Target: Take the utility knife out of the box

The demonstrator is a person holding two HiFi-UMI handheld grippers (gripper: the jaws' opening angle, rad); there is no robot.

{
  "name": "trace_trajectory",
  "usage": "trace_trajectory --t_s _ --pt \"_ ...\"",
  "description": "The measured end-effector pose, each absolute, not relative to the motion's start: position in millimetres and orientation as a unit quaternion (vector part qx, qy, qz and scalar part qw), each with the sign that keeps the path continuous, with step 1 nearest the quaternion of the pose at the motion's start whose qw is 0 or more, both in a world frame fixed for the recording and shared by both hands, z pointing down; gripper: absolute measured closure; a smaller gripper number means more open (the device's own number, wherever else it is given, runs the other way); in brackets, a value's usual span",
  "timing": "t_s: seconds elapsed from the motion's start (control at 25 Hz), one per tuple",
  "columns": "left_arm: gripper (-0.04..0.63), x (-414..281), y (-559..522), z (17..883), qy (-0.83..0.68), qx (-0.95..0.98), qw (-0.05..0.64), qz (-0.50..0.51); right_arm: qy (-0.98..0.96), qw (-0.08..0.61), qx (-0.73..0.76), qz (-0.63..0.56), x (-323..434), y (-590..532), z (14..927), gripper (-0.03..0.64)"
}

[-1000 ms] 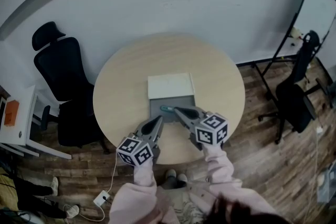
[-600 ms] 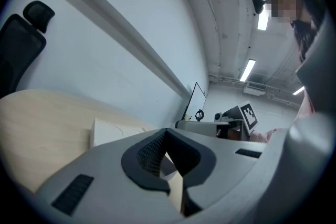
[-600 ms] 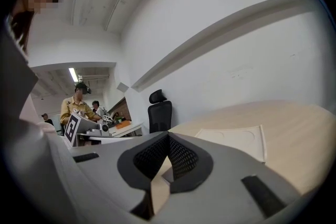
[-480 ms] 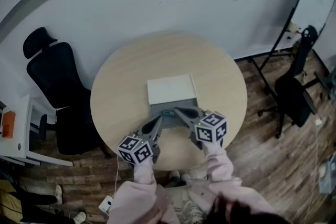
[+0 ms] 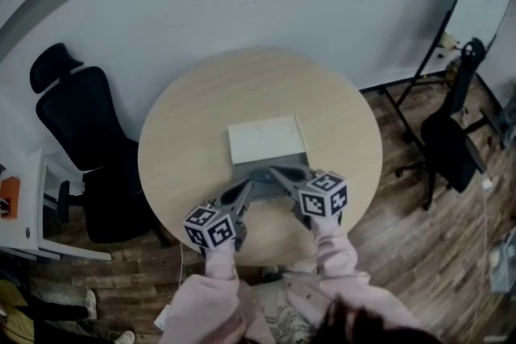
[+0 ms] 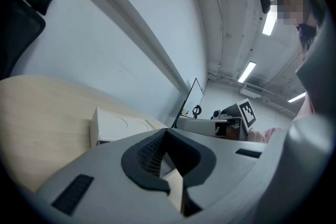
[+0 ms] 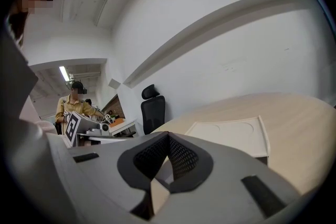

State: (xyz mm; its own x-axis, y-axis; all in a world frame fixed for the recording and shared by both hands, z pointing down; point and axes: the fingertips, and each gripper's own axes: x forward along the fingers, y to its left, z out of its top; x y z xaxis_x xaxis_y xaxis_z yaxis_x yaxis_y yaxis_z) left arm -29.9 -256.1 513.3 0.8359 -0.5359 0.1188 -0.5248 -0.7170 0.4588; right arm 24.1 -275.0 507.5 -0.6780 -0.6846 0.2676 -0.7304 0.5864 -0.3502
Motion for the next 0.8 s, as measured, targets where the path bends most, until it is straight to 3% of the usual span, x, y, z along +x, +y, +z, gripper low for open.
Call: trace_trajectory --t_s 0.8 --pt "0.595 -29.2 -264.9 545.7 -0.302 0.905 0.300 -0.001 -0.892 0.125 0.351 0.256 15.4 -293.4 544.2 0.615"
